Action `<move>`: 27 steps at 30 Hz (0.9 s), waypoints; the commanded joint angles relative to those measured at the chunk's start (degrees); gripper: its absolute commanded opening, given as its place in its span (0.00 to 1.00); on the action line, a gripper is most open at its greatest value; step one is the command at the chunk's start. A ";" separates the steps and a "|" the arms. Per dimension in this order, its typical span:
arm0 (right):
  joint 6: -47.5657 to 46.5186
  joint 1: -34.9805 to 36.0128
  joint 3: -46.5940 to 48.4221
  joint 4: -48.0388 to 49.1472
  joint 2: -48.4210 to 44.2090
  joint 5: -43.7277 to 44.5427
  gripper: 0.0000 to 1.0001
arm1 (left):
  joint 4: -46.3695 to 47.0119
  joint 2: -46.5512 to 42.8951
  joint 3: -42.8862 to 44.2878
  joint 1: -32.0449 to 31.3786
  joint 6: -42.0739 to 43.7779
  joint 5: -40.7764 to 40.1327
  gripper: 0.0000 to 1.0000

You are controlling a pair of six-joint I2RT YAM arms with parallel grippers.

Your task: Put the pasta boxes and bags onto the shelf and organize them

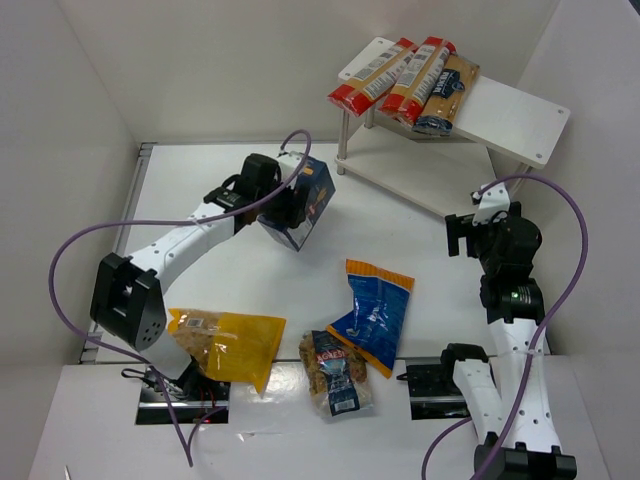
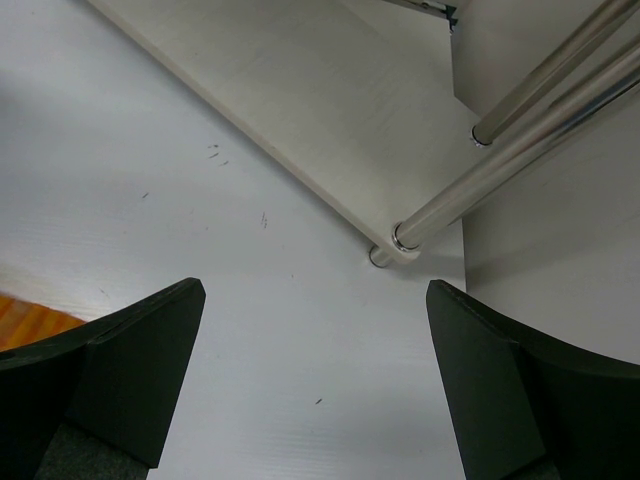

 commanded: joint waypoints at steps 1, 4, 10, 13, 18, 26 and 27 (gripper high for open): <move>-0.82 -0.42 -0.50 1.57 0.15 -0.34 1.00 | 19.18 -0.76 2.04 -0.88 -2.94 -2.44 0.00; -0.82 -0.95 -0.50 1.57 0.15 0.18 1.00 | 22.61 -0.76 -0.59 -2.28 -2.08 -3.05 0.00; -0.82 -3.75 -0.50 1.57 0.68 -1.56 1.00 | 25.34 1.87 -0.60 -8.08 6.35 -12.71 0.00; -0.82 -5.52 -0.50 1.57 0.68 -2.88 1.00 | 26.14 4.51 -0.60 -10.02 9.52 -18.86 0.00; -0.82 -8.06 -0.50 1.57 0.15 -3.41 1.00 | 26.84 9.25 3.08 -13.44 15.85 -28.10 0.00; -1.34 -8.60 -0.50 1.04 0.15 -4.03 1.00 | 34.83 16.03 6.96 -20.04 27.89 -47.70 0.00; -1.34 -8.60 -0.50 1.04 0.15 -4.03 1.00 | 35.62 16.73 7.57 -20.57 29.47 -48.58 0.00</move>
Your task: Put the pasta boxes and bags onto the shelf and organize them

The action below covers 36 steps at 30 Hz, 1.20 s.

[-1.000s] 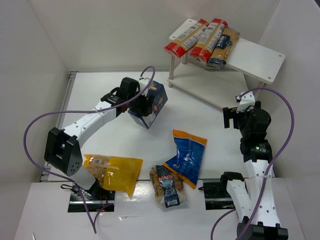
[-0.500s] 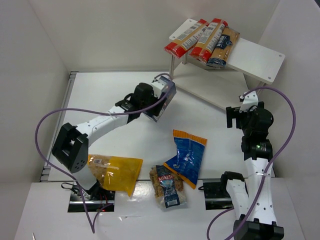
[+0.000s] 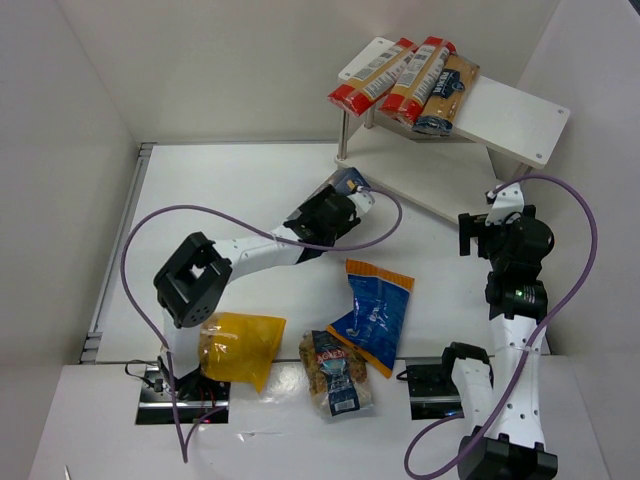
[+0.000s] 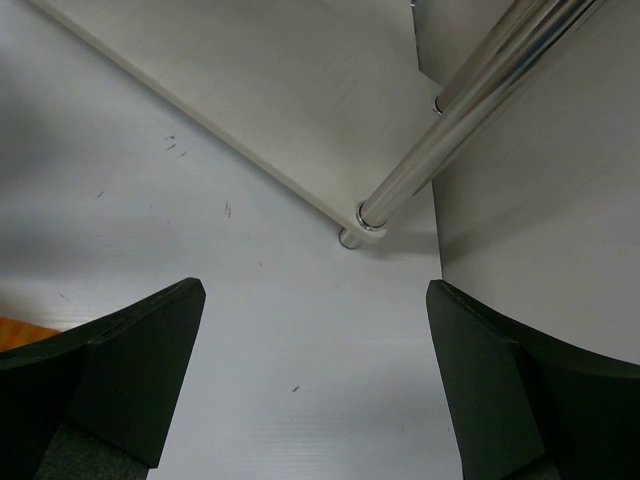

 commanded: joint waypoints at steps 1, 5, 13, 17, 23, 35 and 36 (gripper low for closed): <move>-0.56 -0.44 -0.39 1.09 -0.62 -0.84 1.00 | 14.78 -0.65 5.52 -2.84 8.50 -12.12 0.00; -0.56 -0.44 -0.39 1.09 -0.62 -1.45 1.00 | 19.00 1.37 7.53 -4.26 15.43 -15.21 0.00; -0.56 -0.97 -0.39 1.09 -0.62 -1.45 1.00 | 23.11 7.70 14.48 -5.31 25.37 -19.60 0.00; -0.56 -0.97 -0.39 1.09 -0.62 -1.45 1.00 | 24.62 11.91 19.56 -5.31 29.77 -20.49 0.00; -0.56 -0.97 -0.39 0.56 -0.09 -1.45 1.00 | 26.81 16.40 23.89 -5.83 34.16 -21.72 0.00; -0.56 -0.97 -0.39 0.56 -0.09 -1.98 1.00 | 20.85 24.05 38.11 -5.84 35.31 -21.63 0.00; -0.56 -0.97 -0.39 0.56 -0.09 -1.98 1.00 | 20.15 25.71 41.17 -5.84 35.31 -21.63 0.00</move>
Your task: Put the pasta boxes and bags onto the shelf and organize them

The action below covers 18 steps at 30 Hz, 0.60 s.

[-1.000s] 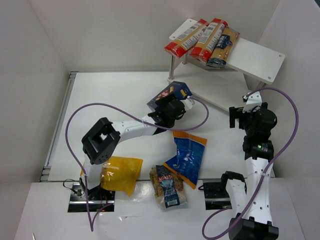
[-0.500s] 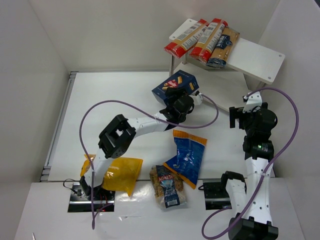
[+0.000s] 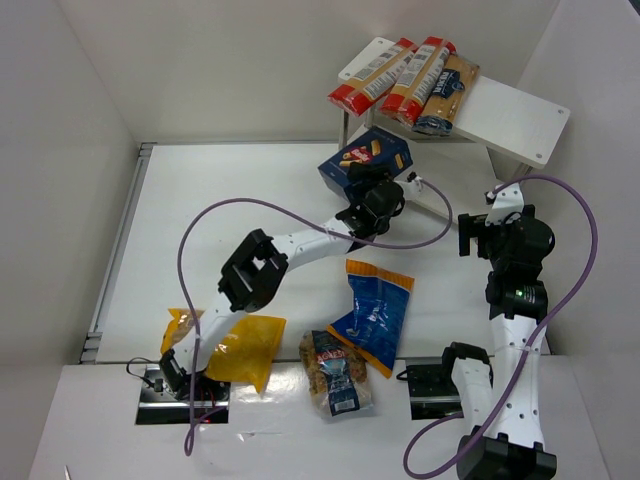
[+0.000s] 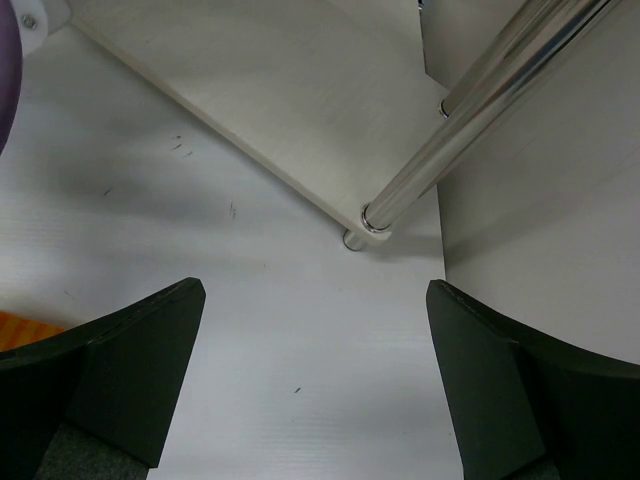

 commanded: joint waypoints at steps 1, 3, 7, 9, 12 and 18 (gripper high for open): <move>-0.14 -0.49 -0.39 0.58 -0.11 -0.47 1.00 | 4.56 0.87 9.85 -0.26 1.33 -3.03 0.00; -0.14 -0.49 0.14 0.58 -0.11 -0.47 1.00 | 2.28 3.76 13.37 -0.26 1.33 -3.55 0.00; -0.14 -0.49 0.14 0.05 -0.11 -1.00 1.00 | -10.95 9.57 26.62 -0.26 -3.23 -3.56 0.00; -0.14 -0.49 0.14 0.05 -0.11 -1.00 1.00 | -23.22 16.32 42.76 -0.26 -6.40 -3.56 0.00; -0.14 -0.49 0.14 0.05 -0.11 -1.53 1.00 | -22.19 28.74 65.16 -0.79 3.16 -8.25 0.00; -0.67 -0.49 0.14 -0.47 -0.64 -2.05 1.00 | -27.10 32.96 69.28 -1.32 0.97 -7.25 0.00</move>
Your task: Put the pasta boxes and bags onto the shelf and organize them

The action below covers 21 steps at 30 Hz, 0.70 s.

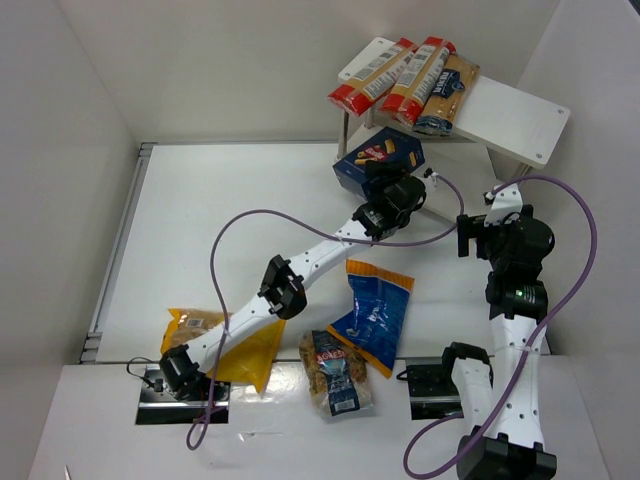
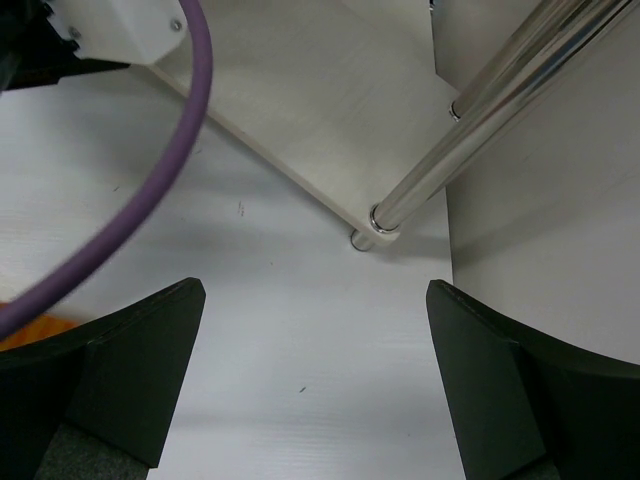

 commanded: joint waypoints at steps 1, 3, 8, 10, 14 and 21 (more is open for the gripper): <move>-0.47 -0.49 0.14 -0.01 -0.64 -0.94 1.00 | 5.56 -0.57 4.65 -0.66 2.96 -4.30 0.00; -0.47 -0.49 0.14 -0.01 -0.64 -1.46 1.00 | 7.48 -0.57 4.65 -0.14 5.41 -4.82 0.00; -0.47 -0.49 0.14 -0.01 -0.64 -1.47 1.00 | 15.92 1.54 4.65 0.39 12.36 -5.61 0.01; -0.47 -0.49 0.14 -0.01 -0.11 -1.47 1.00 | 18.21 2.15 4.65 1.00 15.43 -5.61 0.03; -0.47 -0.49 0.67 -0.54 0.42 -1.47 1.00 | 26.74 3.65 4.65 1.62 22.47 -6.14 0.09; -0.47 -0.49 0.67 -0.54 0.94 -1.47 1.00 | 32.72 5.76 4.65 2.85 27.75 -4.83 0.22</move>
